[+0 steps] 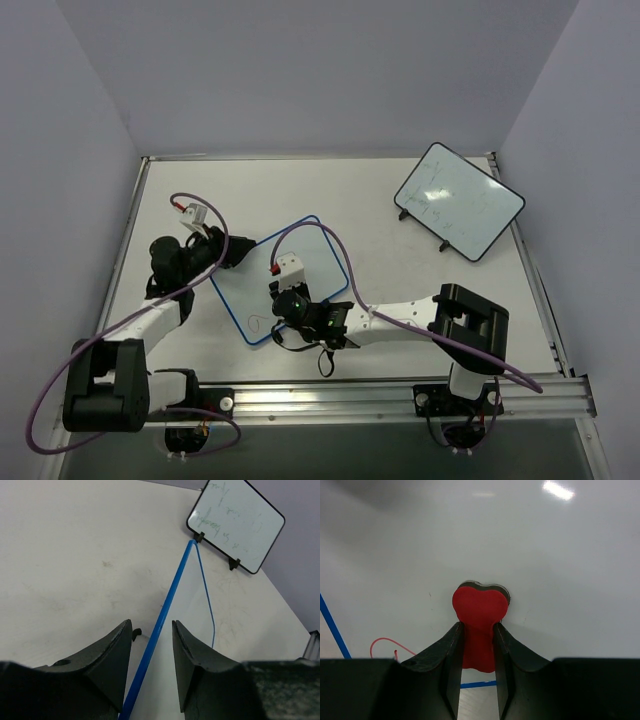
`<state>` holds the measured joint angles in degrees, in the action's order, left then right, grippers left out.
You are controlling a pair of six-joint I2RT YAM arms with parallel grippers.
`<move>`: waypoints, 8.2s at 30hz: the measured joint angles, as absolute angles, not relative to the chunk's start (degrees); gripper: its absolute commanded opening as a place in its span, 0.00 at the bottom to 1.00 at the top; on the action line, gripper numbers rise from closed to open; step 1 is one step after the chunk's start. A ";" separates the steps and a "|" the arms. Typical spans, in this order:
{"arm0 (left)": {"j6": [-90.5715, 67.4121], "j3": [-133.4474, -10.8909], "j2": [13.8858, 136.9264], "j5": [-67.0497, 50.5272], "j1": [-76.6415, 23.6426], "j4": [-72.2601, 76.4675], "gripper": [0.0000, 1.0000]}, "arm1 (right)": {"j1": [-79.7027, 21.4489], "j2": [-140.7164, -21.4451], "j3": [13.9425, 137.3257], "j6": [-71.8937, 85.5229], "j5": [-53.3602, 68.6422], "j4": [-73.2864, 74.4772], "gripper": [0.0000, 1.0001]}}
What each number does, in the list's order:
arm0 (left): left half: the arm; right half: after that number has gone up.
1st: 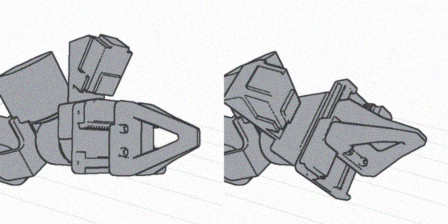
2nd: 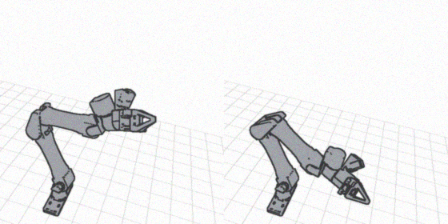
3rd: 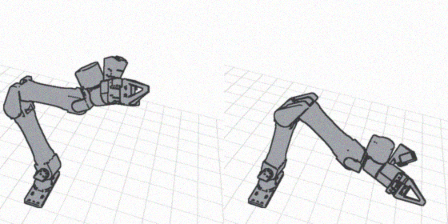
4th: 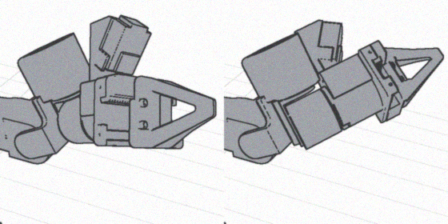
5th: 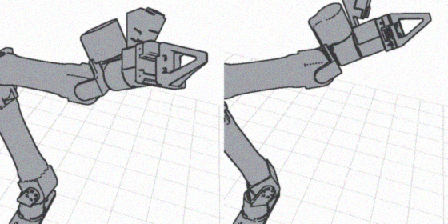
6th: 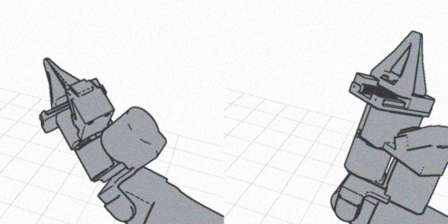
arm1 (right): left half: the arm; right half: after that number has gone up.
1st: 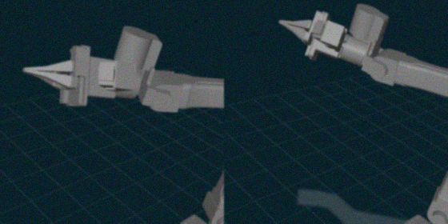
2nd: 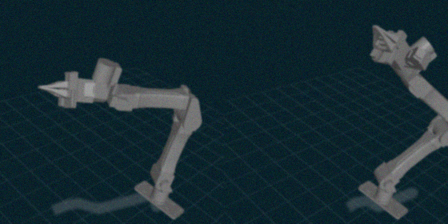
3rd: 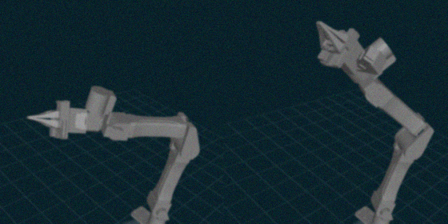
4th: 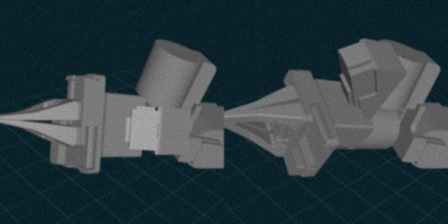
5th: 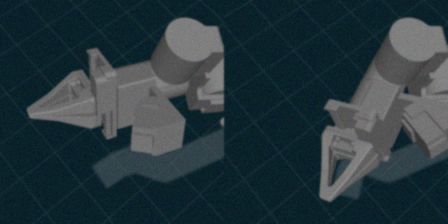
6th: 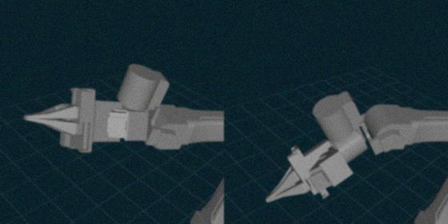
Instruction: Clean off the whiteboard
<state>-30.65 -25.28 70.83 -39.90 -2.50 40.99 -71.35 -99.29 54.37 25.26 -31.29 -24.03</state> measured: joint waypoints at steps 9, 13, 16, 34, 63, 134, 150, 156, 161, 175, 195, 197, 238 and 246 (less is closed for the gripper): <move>-26.72 -26.15 62.57 -23.31 -2.52 26.70 0.44 | -71.75 -100.03 55.09 25.28 -32.01 -23.97 0.00; -26.70 -27.86 63.92 -17.63 -2.52 20.84 0.38 | -71.96 -100.09 55.09 25.28 -32.23 -24.03 0.00; -26.89 -29.98 65.49 -14.33 -2.81 16.45 0.34 | -72.27 -100.38 55.20 25.28 -32.49 -24.25 0.00; -28.25 -41.41 71.81 -3.97 -10.76 -1.21 0.21 | -74.96 -102.30 55.75 24.77 -35.11 -26.63 0.00; -28.51 -43.57 71.81 -0.86 -15.09 -3.18 0.10 | -82.98 -110.98 56.25 16.08 -44.31 -43.53 0.00; -27.83 -45.45 72.10 1.26 -19.44 -3.99 0.07 | -81.76 -115.42 68.62 14.70 -44.07 -36.14 0.00; -27.81 -45.91 72.44 1.28 -19.94 -4.29 0.06 | -84.18 -115.42 66.24 16.49 -44.31 -35.90 0.00; -27.81 -46.04 72.64 1.30 -20.10 -4.27 0.06 | -85.36 -115.42 65.04 17.63 -45.15 -35.27 0.00; -27.81 -46.13 73.08 1.32 -20.27 -3.90 0.06 | -85.58 -115.42 64.20 18.85 -45.71 -35.48 0.00; -27.79 -46.54 73.63 1.32 -20.73 -3.60 0.06 | -83.13 -110.63 57.52 21.96 -45.71 -37.06 0.00; -27.75 -46.87 73.95 2.33 -21.32 -3.68 0.06 | -75.40 -102.00 50.06 25.93 -44.34 -36.86 0.00; -27.77 -46.87 73.95 2.33 -21.34 -3.68 0.06 | -74.37 -100.71 48.66 26.24 -43.97 -37.06 0.00; -27.75 -51.05 75.11 2.72 -22.00 -8.49 0.29 | -58.41 -77.91 39.79 31.75 -40.82 -18.87 0.00; -27.83 -57.12 74.94 4.29 -21.61 -10.26 0.37 | -57.52 -72.25 42.11 36.10 -41.17 -7.99 0.00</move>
<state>-27.83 -57.12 74.94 4.29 -21.61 -10.26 -57.52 -72.25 42.11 36.10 -41.17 -7.99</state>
